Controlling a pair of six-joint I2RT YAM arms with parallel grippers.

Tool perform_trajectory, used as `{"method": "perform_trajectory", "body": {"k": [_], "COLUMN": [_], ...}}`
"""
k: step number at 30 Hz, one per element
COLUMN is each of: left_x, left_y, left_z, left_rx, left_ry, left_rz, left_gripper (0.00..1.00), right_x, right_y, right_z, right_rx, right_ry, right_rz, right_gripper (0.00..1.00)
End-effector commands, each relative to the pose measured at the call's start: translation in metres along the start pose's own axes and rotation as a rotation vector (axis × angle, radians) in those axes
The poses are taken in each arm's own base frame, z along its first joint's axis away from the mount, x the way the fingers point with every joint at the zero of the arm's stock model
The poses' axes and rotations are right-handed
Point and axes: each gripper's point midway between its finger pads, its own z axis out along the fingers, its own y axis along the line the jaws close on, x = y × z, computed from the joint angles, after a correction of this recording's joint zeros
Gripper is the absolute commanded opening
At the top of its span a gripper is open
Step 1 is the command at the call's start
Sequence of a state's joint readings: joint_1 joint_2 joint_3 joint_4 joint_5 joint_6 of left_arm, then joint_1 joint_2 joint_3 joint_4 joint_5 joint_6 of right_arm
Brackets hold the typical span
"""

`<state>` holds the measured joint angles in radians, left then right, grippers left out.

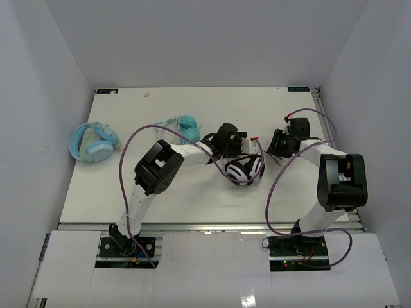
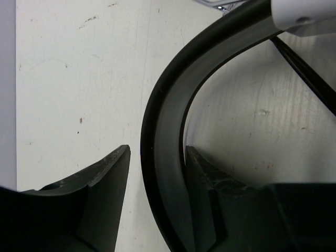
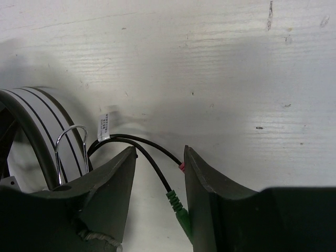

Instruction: Wrap the headphones

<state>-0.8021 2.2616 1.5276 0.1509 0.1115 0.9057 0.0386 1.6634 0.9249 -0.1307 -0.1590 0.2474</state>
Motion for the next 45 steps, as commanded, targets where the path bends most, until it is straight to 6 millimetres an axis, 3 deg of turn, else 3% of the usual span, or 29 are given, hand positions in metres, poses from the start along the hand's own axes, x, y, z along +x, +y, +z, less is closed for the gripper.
{"method": "perform_trajectory", "body": {"k": [1,7,10,18,21,23,27,32,35,38,44,45], "left_x": [0.000,-0.008,-0.009,-0.017,-0.030,-0.035,-0.048,-0.053,-0.051,-0.063,-0.090,-0.090], "left_y": [0.002,0.011,0.015,0.045,0.052,0.055,0.079,0.118,0.139,0.167,0.175,0.166], "left_z": [0.001,0.001,0.000,-0.009,-0.013,-0.015,-0.026,-0.051,-0.070,-0.106,-0.174,-0.179], "left_rx": [-0.004,-0.033,-0.044,-0.153,-0.151,-0.153,-0.228,-0.384,-0.466,-0.563,-0.579,-0.545], "left_ry": [0.017,0.003,0.003,-0.012,-0.050,-0.065,-0.082,-0.052,0.018,0.026,-0.055,-0.045], "left_rz": [-0.007,-0.044,-0.051,-0.124,-0.171,-0.197,-0.242,-0.316,-0.434,-0.574,-0.763,-0.797], "left_gripper": [0.58,0.62,0.77,0.82,0.98,0.98,0.98,0.98,0.98,0.98,0.98,0.98], "right_x": [-0.022,-0.024,-0.028,-0.042,-0.046,-0.048,-0.056,-0.060,-0.058,-0.060,-0.066,-0.066], "right_y": [-0.002,-0.003,0.000,0.014,0.018,0.020,0.028,0.037,0.056,0.083,0.116,0.122], "right_z": [-0.012,-0.019,-0.025,-0.050,-0.063,-0.069,-0.088,-0.105,-0.119,-0.130,-0.159,-0.165], "right_rx": [0.022,0.032,0.026,-0.017,-0.022,-0.026,-0.043,-0.075,-0.146,-0.199,-0.261,-0.269], "right_ry": [-0.072,-0.095,-0.115,-0.180,-0.216,-0.225,-0.259,-0.282,-0.301,-0.313,-0.324,-0.333], "right_rz": [-0.010,-0.013,-0.015,-0.027,-0.037,-0.038,-0.049,-0.071,-0.092,-0.140,-0.195,-0.208], "right_gripper": [0.49,0.52,0.53,0.54,0.54,0.54,0.54,0.54,0.54,0.57,0.62,0.63]}}
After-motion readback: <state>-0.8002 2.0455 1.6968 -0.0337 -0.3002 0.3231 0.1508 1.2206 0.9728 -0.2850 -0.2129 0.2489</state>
